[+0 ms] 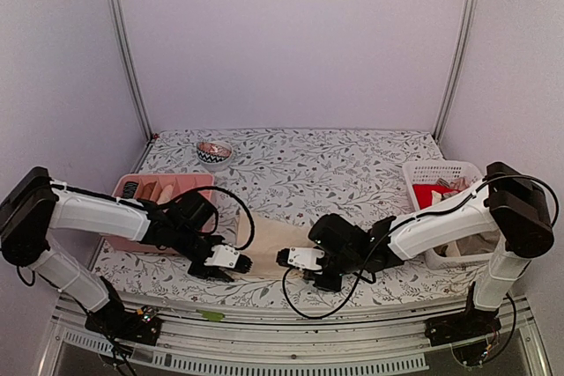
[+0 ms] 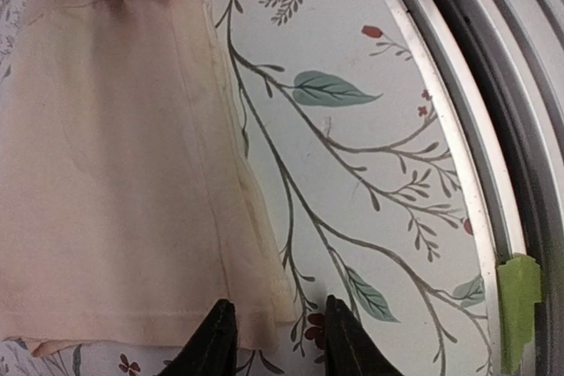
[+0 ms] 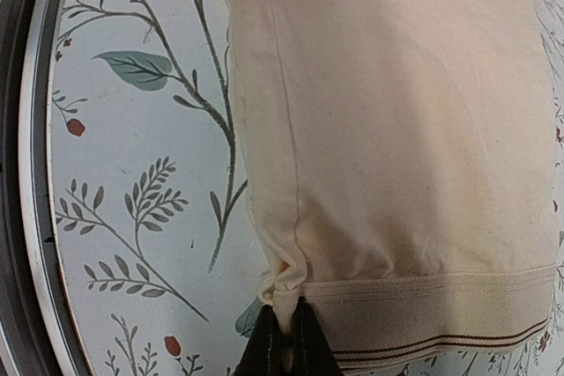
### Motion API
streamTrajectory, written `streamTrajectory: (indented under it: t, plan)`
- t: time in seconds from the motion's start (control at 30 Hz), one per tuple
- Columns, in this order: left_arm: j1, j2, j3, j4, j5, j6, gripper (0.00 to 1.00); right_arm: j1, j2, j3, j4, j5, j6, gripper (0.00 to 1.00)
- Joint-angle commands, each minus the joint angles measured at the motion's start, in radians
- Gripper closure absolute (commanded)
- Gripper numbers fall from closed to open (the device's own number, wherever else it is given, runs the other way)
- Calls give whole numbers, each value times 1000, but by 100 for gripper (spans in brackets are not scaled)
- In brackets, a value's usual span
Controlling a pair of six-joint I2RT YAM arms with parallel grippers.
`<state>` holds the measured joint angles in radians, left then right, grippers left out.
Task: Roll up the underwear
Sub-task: Move the underwear to the center of the board.
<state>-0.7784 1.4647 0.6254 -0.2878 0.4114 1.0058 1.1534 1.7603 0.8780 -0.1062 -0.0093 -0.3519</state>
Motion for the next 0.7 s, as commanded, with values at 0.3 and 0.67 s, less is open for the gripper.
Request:
streamTrajectory:
  t: [0.3, 0.67]
  plan:
    - [-27, 56, -24, 12, -57, 54, 92, 5, 15, 19, -140, -49, 32, 100]
    - [-24, -55, 65, -246, 93, 109, 100, 5, -61, 76, -252, -302, 148, 100]
